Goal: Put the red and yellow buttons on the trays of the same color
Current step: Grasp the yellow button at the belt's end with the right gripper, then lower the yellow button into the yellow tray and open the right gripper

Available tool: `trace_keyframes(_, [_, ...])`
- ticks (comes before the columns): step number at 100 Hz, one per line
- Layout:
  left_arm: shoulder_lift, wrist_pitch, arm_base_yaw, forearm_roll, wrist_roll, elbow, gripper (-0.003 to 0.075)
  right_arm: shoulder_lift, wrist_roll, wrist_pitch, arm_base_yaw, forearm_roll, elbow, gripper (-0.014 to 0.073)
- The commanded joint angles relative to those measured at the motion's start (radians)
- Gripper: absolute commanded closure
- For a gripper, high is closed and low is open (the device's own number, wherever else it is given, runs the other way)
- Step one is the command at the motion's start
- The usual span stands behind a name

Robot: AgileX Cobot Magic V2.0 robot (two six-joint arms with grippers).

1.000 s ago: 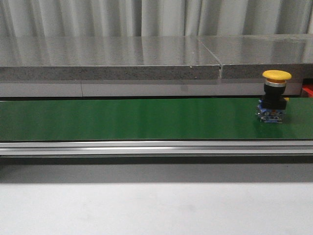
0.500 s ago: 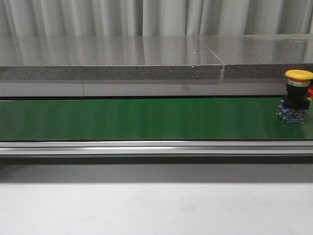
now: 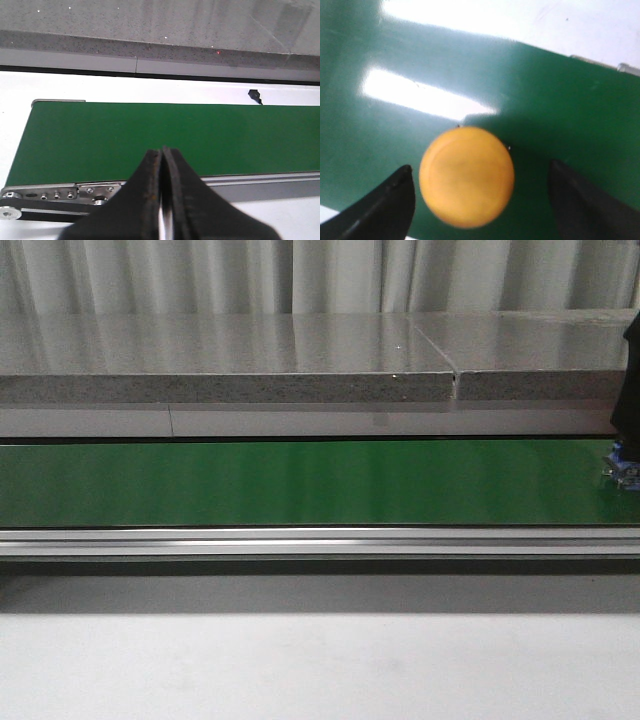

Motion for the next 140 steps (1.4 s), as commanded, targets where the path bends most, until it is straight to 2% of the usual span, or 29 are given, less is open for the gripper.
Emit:
trace_keyframes(1, [0.008, -0.067, -0.009, -0.023, 0.001, -0.025, 0.0739, -0.009, -0.016, -0.047, 0.001, 0.02, -0.056, 0.0041])
trace_keyframes(13, [0.008, -0.067, -0.009, -0.023, 0.001, -0.025, 0.0739, 0.012, -0.018, -0.036, 0.001, 0.014, -0.062, 0.0104])
trace_keyframes(35, [0.008, -0.067, -0.009, -0.023, 0.001, -0.025, 0.0739, 0.033, -0.018, -0.026, 0.001, 0.01, -0.062, 0.0459])
trace_keyframes(44, [0.008, -0.067, -0.009, -0.023, 0.001, -0.025, 0.0739, 0.013, -0.017, -0.022, 0.001, 0.01, -0.062, 0.0541])
trace_keyframes(64, [0.008, -0.067, -0.009, -0.023, 0.001, -0.025, 0.0739, -0.102, 0.029, 0.047, -0.033, 0.008, -0.062, 0.0546])
trace_keyframes(74, [0.008, -0.067, -0.009, -0.023, 0.001, -0.025, 0.0739, -0.165, 0.108, 0.112, -0.101, -0.024, -0.062, 0.0546])
trace_keyframes(88, [0.008, -0.067, -0.009, -0.023, 0.001, -0.025, 0.0739, -0.246, 0.217, 0.175, -0.223, -0.152, -0.062, 0.0546])
trace_keyframes(98, [0.008, -0.067, -0.009, -0.023, 0.001, -0.025, 0.0739, -0.284, 0.288, 0.167, -0.315, -0.202, -0.062, 0.0546])
trace_keyframes(123, [0.008, -0.067, -0.009, -0.023, 0.001, -0.025, 0.0739, -0.271, 0.354, 0.091, -0.549, -0.204, -0.053, 0.0546])
trace_keyframes(140, [0.008, -0.067, -0.009, -0.023, 0.001, -0.025, 0.0739, -0.229, 0.395, -0.002, -0.638, -0.204, 0.012, 0.0546])
